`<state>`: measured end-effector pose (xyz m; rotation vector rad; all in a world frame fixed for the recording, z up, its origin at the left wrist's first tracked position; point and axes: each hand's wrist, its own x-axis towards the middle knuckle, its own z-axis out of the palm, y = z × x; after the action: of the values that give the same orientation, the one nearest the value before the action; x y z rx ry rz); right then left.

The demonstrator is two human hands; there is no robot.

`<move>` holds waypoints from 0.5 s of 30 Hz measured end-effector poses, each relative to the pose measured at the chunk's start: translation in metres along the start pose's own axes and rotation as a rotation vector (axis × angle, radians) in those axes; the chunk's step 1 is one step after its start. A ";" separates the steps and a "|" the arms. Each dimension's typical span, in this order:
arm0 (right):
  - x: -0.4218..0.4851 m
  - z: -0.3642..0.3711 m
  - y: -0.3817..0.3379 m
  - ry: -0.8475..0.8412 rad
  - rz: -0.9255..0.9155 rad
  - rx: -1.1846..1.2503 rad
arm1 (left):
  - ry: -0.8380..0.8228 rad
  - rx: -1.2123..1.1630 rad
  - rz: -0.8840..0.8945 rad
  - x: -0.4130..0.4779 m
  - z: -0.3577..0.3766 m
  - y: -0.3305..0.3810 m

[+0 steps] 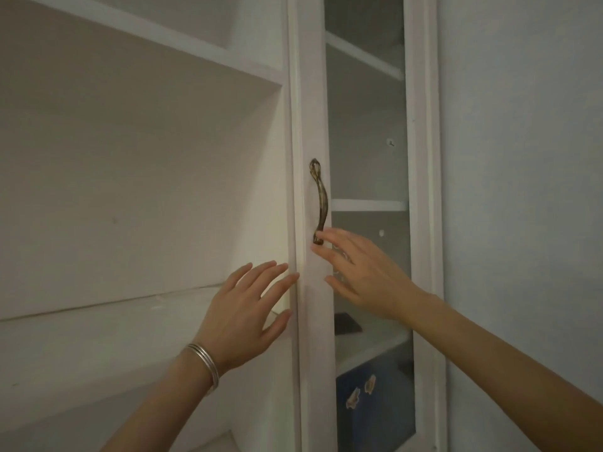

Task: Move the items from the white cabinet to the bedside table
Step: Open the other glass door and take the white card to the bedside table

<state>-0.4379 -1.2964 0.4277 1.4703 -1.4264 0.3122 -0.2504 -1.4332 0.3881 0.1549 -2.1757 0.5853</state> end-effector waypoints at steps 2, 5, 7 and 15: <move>0.012 -0.001 0.010 0.065 0.017 0.008 | 0.001 0.013 -0.013 0.001 0.002 -0.007; 0.026 -0.003 0.021 0.135 0.053 -0.038 | 0.004 0.052 -0.020 0.003 0.004 -0.017; 0.034 -0.002 0.025 0.148 0.065 -0.044 | 0.008 0.069 -0.013 0.006 0.003 -0.023; 0.065 -0.003 0.037 0.144 -0.169 -0.276 | 0.004 0.115 -0.005 0.017 -0.008 -0.037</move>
<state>-0.4507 -1.3239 0.4961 1.3044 -1.1709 0.1082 -0.2438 -1.4603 0.4188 0.2204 -2.1382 0.7078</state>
